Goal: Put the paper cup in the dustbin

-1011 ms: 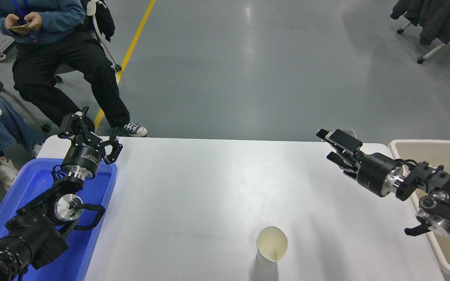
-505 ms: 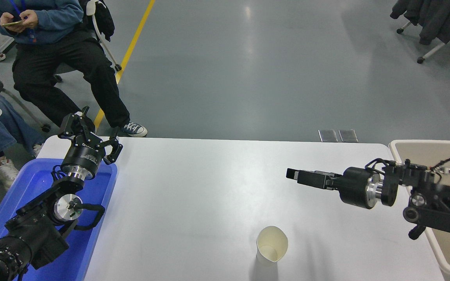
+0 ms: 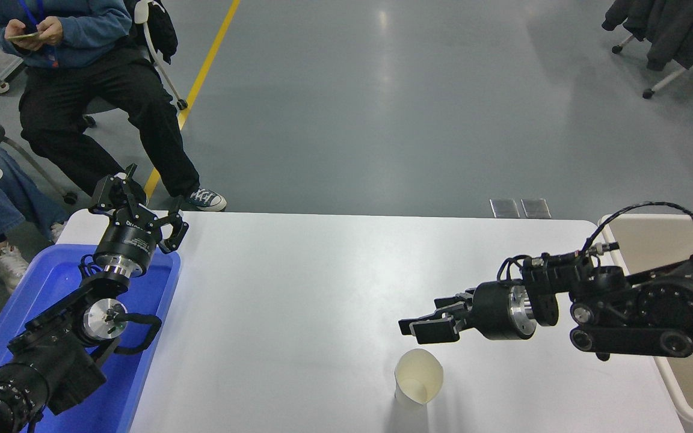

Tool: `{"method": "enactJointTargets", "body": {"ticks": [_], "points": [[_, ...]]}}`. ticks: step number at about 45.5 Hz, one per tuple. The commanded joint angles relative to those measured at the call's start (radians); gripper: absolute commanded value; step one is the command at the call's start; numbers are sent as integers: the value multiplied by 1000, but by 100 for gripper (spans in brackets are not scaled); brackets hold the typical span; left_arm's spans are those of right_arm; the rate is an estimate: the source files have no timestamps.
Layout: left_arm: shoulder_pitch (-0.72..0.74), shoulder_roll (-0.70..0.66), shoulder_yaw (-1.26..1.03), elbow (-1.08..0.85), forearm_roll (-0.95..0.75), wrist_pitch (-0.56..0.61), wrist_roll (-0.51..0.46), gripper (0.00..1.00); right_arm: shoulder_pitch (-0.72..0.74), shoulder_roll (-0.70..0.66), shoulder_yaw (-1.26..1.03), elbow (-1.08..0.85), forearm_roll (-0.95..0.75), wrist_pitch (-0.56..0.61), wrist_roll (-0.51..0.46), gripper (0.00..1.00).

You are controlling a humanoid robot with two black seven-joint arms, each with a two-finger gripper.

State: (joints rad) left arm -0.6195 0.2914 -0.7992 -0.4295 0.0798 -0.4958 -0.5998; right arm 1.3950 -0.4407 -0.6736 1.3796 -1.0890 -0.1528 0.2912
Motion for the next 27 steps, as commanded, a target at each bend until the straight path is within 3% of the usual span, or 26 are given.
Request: {"method": "enactJointTargets", "body": {"ticks": [1, 27], "points": [[0, 0, 0, 0, 0, -1, 0, 100, 15, 97, -93, -59, -34, 1, 2, 100], [1, 0, 0, 0, 0, -1, 0, 100, -36, 188, -181, -165, -114, -50, 26, 99]]}}
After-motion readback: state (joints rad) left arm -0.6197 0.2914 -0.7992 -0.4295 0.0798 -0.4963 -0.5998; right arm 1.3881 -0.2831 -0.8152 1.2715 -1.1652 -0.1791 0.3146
